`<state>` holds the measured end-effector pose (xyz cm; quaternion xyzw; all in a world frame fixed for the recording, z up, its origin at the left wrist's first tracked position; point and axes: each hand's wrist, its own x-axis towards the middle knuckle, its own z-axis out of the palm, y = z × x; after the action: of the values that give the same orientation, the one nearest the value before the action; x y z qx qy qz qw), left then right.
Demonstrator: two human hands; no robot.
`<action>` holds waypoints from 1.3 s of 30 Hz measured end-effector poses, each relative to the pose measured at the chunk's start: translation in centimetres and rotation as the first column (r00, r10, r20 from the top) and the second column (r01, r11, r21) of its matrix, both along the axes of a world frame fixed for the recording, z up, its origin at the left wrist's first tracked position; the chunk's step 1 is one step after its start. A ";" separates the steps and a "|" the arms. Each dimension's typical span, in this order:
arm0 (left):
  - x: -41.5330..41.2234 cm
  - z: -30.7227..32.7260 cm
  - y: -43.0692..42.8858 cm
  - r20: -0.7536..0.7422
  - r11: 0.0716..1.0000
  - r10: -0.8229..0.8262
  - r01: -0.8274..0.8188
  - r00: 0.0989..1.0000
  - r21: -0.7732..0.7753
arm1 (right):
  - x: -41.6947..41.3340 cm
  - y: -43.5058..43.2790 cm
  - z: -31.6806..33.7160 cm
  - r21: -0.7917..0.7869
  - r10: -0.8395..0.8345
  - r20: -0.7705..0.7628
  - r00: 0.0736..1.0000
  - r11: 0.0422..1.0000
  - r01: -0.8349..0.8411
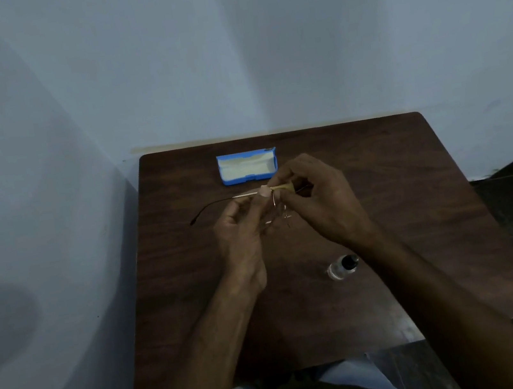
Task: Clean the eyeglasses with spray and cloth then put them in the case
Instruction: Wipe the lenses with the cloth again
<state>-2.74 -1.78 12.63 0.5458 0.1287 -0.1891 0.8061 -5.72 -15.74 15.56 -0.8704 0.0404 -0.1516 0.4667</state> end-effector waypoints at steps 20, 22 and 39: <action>1.1 -1.5 -0.1 0.444 0.887 -0.021 -0.188 0.896 0.421 | -3.7 2.9 -3.4 -0.338 -0.140 0.148 0.979 0.923 0.183; 1.6 -1.7 0.0 0.447 0.900 -0.008 -0.188 0.895 0.393 | -3.3 2.7 -3.1 -0.308 -0.151 0.166 0.975 0.931 0.197; 0.6 -0.3 -0.1 0.543 0.738 -0.208 -0.234 0.814 0.633 | -2.5 3.2 -3.2 -0.103 -0.267 0.061 0.962 0.957 0.272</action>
<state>-2.12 -1.88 12.31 0.8294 -0.0603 0.0525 0.5530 -8.17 -12.55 12.34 -0.8775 0.1395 -0.2358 0.3935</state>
